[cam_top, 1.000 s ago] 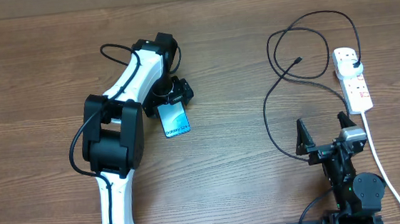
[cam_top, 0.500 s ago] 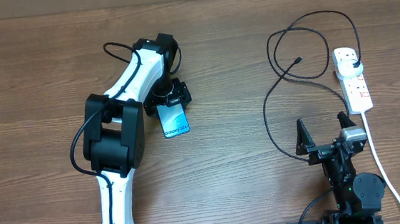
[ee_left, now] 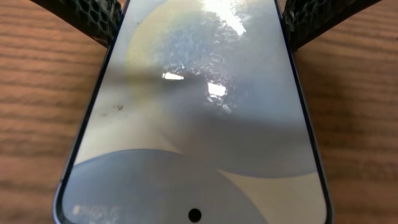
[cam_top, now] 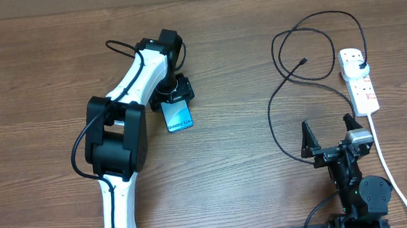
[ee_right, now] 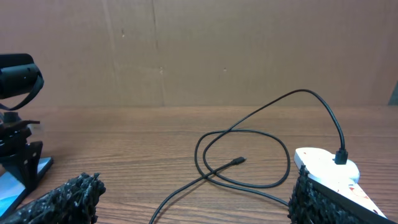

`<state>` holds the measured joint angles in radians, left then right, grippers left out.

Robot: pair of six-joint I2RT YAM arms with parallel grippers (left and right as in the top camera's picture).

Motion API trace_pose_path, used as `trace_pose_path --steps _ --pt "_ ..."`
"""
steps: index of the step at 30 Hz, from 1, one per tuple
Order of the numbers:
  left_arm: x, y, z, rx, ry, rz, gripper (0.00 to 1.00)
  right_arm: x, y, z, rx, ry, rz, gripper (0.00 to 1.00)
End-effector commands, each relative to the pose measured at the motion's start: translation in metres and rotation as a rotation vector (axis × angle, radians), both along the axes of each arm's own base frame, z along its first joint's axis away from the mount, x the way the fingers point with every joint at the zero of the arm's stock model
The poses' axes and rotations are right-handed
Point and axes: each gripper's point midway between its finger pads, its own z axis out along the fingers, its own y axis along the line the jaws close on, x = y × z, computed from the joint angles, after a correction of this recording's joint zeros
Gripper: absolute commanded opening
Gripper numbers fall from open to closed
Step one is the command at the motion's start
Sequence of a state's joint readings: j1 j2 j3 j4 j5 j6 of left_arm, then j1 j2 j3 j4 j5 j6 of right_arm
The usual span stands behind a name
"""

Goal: Plug charger to phone and switch on socket
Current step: 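Close the left gripper on the phone's top end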

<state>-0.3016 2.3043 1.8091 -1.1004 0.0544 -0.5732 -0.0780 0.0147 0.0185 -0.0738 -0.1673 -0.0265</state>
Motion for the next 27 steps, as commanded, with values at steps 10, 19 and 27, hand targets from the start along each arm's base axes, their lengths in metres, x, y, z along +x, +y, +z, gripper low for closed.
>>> trace_pose_path --steps 10,19,27 --pt "0.0104 -0.0064 -0.0209 -0.021 -0.025 -0.046 0.83 0.0001 -0.0023 -0.0015 0.002 -0.005 -0.012 1.0" --pt "0.0105 -0.0064 -0.0209 -0.021 -0.026 -0.045 0.94 0.0001 -0.0023 -0.0015 0.002 -0.005 -0.012 1.0" --pt "0.0059 -0.0047 -0.0209 -0.016 -0.007 -0.044 1.0 0.0001 -0.0023 -0.0015 0.002 -0.005 -0.012 1.0"
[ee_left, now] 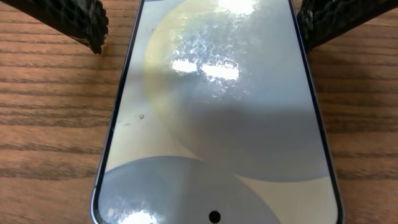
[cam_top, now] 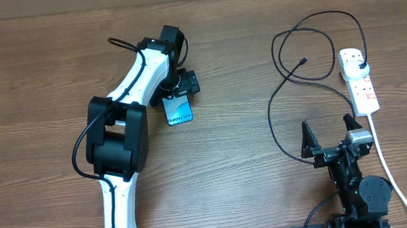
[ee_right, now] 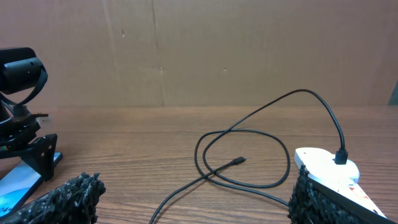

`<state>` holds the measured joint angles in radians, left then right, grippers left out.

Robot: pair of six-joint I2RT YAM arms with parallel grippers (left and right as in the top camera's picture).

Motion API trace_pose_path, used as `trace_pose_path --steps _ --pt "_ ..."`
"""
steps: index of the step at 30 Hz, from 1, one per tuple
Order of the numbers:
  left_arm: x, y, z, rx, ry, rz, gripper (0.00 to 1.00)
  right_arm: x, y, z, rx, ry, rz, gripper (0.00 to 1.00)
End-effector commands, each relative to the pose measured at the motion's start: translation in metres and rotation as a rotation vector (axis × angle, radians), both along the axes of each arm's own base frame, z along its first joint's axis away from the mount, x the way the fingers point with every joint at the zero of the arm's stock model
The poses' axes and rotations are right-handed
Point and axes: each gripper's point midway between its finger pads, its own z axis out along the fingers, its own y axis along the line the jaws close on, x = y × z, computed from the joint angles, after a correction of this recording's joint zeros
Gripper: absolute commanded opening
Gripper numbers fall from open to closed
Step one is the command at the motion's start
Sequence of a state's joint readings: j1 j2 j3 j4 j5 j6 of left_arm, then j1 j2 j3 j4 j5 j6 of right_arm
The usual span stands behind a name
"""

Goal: Plug charger to phone and switch on socket
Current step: 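Close the left gripper on the phone's top end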

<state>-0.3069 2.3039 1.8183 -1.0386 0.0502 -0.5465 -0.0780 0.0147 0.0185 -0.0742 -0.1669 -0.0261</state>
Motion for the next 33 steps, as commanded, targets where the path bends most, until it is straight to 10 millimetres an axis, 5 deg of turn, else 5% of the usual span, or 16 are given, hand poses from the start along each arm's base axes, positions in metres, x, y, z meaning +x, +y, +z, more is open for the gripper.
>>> trace_pose_path --steps 1,23,33 --pt "-0.0115 0.0031 -0.0234 0.004 0.068 -0.011 0.99 0.0001 -0.0022 -0.0014 0.002 -0.005 -0.012 1.0" --pt "-0.0182 0.0098 -0.0233 0.038 0.093 -0.011 1.0 0.0001 -0.0022 -0.0014 0.002 -0.005 -0.012 1.0" --pt "-0.0175 0.0096 -0.0234 0.038 0.09 -0.01 0.91 0.0001 -0.0022 -0.0014 0.002 -0.005 -0.012 1.0"
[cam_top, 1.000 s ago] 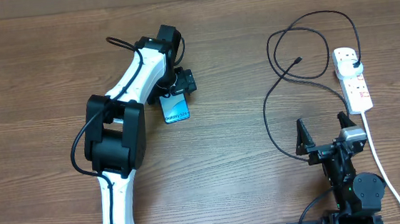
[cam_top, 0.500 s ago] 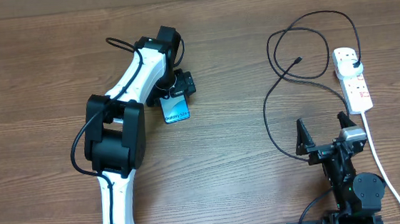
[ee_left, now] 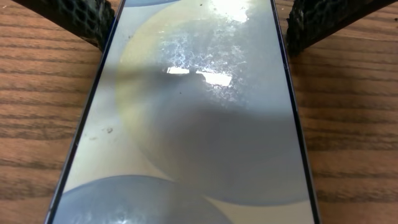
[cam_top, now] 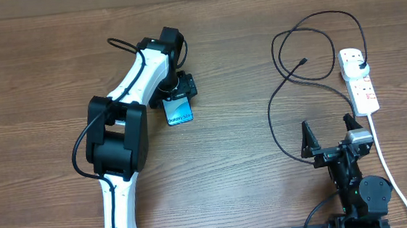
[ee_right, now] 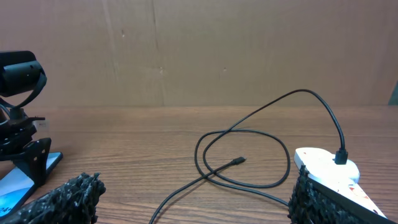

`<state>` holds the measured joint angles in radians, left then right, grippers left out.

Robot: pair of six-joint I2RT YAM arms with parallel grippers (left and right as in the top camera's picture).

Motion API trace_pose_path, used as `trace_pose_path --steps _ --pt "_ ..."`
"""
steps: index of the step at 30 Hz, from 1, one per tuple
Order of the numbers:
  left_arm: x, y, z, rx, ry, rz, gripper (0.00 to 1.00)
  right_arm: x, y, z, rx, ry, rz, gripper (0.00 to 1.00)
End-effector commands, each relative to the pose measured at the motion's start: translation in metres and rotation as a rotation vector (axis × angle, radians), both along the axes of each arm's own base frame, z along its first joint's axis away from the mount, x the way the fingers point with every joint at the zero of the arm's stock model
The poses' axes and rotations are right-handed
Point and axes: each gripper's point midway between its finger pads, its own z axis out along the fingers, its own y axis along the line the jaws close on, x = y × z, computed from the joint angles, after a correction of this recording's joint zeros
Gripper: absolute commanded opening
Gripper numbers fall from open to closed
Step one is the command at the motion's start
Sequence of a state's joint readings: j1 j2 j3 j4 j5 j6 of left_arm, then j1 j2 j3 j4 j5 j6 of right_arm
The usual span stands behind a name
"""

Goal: Plug charger to phone and switch on socket
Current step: 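Close the left gripper on the phone's top end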

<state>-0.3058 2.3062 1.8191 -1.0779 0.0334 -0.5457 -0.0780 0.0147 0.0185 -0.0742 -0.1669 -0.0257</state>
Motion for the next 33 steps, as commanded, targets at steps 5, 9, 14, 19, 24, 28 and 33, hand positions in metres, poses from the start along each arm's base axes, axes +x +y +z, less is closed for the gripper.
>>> trace_pose_path --steps 5,9,14,19,24,28,33 --pt "-0.01 0.004 -0.022 0.01 0.059 -0.01 0.92 0.0 -0.002 -0.001 0.001 -0.005 -0.012 1.0" --pt "-0.01 -0.001 -0.03 0.01 0.06 -0.004 0.95 0.0 -0.002 -0.001 0.001 -0.005 -0.012 1.0" --pt "-0.019 0.0 -0.04 0.025 0.106 -0.005 0.92 0.0 -0.002 -0.001 0.001 -0.005 -0.012 1.0" --pt "-0.025 0.002 -0.041 0.031 0.131 -0.004 0.86 0.0 -0.002 -0.001 0.001 -0.005 -0.012 1.0" --pt "-0.029 -0.008 -0.04 -0.026 0.153 -0.007 0.79 0.0 -0.002 -0.001 0.001 -0.005 -0.012 1.0" --pt "-0.031 -0.011 -0.039 -0.052 0.163 -0.028 0.7 0.0 -0.002 -0.001 0.001 -0.005 -0.012 1.0" --pt "-0.03 -0.008 -0.03 -0.049 0.176 -0.024 0.68 0.0 -0.002 -0.001 0.001 -0.005 -0.012 1.0"
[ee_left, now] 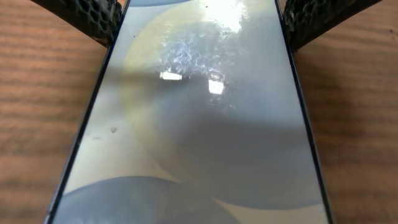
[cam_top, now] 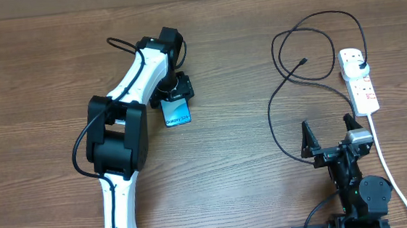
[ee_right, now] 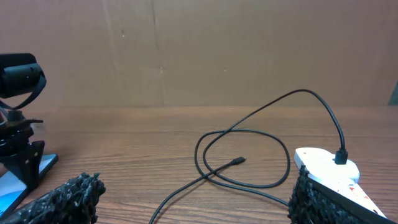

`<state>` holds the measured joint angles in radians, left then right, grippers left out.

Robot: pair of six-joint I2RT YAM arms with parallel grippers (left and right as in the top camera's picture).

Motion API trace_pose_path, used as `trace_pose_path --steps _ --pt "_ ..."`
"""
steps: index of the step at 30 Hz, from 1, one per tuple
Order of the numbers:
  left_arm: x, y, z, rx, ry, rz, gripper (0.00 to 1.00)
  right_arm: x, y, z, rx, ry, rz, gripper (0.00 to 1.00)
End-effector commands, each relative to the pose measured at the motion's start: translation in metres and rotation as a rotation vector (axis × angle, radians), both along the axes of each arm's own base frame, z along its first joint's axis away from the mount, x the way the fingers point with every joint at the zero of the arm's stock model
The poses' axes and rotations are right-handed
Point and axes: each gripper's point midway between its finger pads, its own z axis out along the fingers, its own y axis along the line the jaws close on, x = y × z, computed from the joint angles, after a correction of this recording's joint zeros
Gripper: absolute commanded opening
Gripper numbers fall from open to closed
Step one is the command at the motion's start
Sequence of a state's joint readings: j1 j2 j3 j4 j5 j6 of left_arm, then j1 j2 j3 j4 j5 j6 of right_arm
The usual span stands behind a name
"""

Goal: Plug charger to phone and switch on socket
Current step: 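Close the left gripper on the phone's top end, then lift and tilt the phone upright with the left gripper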

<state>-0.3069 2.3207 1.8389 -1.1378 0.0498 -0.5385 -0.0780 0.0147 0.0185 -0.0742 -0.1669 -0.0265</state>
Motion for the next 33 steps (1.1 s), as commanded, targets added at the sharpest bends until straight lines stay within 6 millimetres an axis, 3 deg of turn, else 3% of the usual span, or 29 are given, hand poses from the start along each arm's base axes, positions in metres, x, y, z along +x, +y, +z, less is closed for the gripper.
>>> trace_pose_path --steps 1,11,16,20,26,33 --pt "-0.019 -0.007 -0.026 -0.049 0.122 -0.011 0.68 0.0 -0.002 -0.001 0.002 -0.005 -0.012 1.0" --pt "0.001 -0.002 0.025 -0.06 0.096 -0.012 0.66 0.0 -0.002 -0.001 0.002 -0.005 -0.012 1.0" --pt "0.003 -0.003 0.04 -0.064 0.089 -0.03 0.65 0.0 -0.002 -0.001 0.002 -0.005 -0.012 1.0" --pt "-0.005 -0.004 0.048 -0.078 0.123 -0.037 0.65 0.0 -0.002 -0.001 0.002 -0.005 -0.012 1.0" --pt "-0.023 -0.029 0.059 -0.244 0.203 -0.078 0.65 0.0 -0.002 -0.001 0.002 -0.005 -0.012 1.0" --pt "-0.036 -0.038 0.066 -0.304 0.269 -0.058 0.65 0.0 -0.002 -0.001 0.002 -0.005 -0.012 1.0"
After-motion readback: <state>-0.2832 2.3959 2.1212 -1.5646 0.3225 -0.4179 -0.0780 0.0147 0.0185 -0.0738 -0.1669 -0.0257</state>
